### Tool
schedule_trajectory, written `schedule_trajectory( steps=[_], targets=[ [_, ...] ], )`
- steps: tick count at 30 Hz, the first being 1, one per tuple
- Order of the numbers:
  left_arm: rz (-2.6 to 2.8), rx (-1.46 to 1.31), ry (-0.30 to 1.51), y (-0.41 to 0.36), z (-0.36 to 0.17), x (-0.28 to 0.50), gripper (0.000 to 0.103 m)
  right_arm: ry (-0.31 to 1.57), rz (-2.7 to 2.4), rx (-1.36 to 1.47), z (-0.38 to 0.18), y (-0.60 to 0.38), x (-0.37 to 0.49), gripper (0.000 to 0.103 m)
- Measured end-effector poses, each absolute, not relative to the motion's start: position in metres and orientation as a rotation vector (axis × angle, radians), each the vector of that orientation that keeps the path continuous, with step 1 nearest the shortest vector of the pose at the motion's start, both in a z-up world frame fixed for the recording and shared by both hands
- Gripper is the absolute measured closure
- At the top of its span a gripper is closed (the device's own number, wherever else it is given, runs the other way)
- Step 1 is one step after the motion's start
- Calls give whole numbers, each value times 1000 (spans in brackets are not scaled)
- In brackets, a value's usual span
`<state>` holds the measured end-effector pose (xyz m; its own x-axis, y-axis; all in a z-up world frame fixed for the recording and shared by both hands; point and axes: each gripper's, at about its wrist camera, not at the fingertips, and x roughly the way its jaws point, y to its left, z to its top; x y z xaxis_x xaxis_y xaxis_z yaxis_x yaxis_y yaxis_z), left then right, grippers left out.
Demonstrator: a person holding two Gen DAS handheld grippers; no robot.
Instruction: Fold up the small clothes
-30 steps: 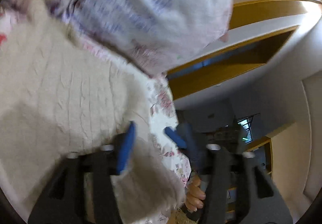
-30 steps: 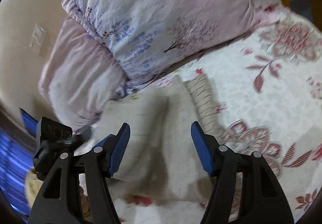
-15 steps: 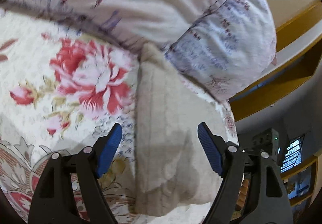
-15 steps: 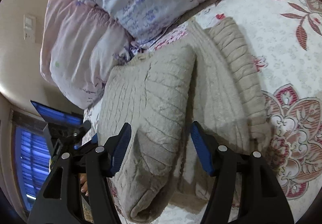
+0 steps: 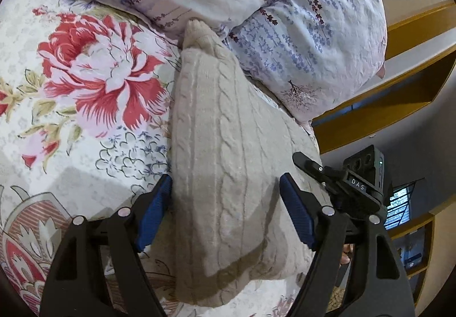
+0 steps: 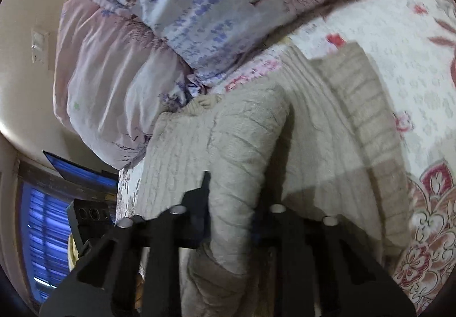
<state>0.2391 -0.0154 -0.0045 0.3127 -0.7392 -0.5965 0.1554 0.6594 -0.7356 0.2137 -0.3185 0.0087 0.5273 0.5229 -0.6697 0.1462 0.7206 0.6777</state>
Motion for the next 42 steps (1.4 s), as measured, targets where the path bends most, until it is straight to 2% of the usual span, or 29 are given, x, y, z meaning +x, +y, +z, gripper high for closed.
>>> schedule_trajectory(
  steps=[8,13,26,29,31,32,33,36,42],
  targets=[
    [-638,-653,1107,-15,0,238,24,827,145,438,79,-305,203,86],
    [-653,-617,1101,-22,3,232,24,798,20,224,88,-299,197,86],
    [-708,-552,1109,-43,4,226,24,774,-20,257,83,-320,191,86],
    [-716,-537,1115,-46,5,226,24,854,-56,270,61,-328,199,85],
    [-723,-535,1126,-47,4,225,24,946,-91,320,37,-340,207,79],
    [-727,-534,1129,-47,4,225,25,970,-105,352,30,-347,207,69],
    [-730,-533,1130,-47,5,223,25,967,-113,389,27,-353,204,59],
    [-732,-523,1128,-44,6,219,25,925,-152,476,37,-371,185,46],
    [-732,-505,1116,-42,11,210,25,887,-61,585,52,-384,143,46]
  ],
)
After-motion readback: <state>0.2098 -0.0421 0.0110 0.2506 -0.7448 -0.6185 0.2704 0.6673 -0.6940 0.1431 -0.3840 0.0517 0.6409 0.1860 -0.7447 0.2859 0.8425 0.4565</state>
